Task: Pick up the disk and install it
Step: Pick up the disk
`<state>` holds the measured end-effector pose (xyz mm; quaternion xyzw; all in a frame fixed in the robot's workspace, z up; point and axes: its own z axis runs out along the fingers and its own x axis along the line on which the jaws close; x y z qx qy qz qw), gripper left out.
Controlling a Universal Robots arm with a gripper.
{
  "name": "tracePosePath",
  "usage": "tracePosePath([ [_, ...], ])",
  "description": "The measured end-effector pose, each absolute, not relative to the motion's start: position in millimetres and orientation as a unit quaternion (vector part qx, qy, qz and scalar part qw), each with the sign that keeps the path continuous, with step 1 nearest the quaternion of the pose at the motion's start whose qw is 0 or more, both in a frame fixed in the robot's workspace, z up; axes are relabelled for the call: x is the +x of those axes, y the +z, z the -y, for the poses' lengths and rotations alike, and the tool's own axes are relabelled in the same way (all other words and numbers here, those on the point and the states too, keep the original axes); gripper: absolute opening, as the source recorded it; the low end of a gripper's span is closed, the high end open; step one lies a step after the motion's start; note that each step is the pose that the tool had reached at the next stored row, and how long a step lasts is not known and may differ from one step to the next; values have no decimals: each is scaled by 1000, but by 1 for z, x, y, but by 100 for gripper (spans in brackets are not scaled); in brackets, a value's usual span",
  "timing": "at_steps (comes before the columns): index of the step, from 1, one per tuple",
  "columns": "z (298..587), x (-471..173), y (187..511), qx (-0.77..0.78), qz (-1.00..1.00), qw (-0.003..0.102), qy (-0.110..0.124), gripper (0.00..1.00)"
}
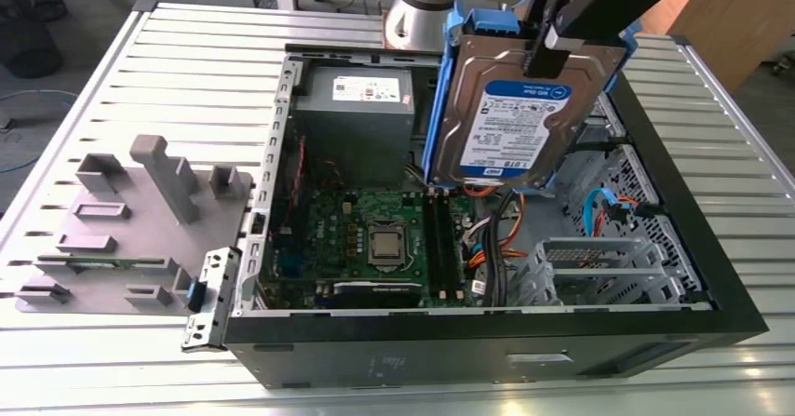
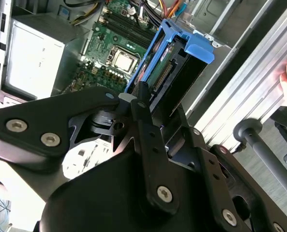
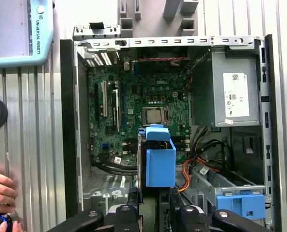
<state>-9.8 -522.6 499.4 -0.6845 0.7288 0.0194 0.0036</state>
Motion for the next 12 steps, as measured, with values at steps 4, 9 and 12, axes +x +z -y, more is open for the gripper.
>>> tracePosePath([
  [4,533,-10,499,-684,-729,4,19,35],
  [9,545,-10,499,-684,-729,4,19,35],
  [12,551,-10,499,-684,-729,4,19,35],
])
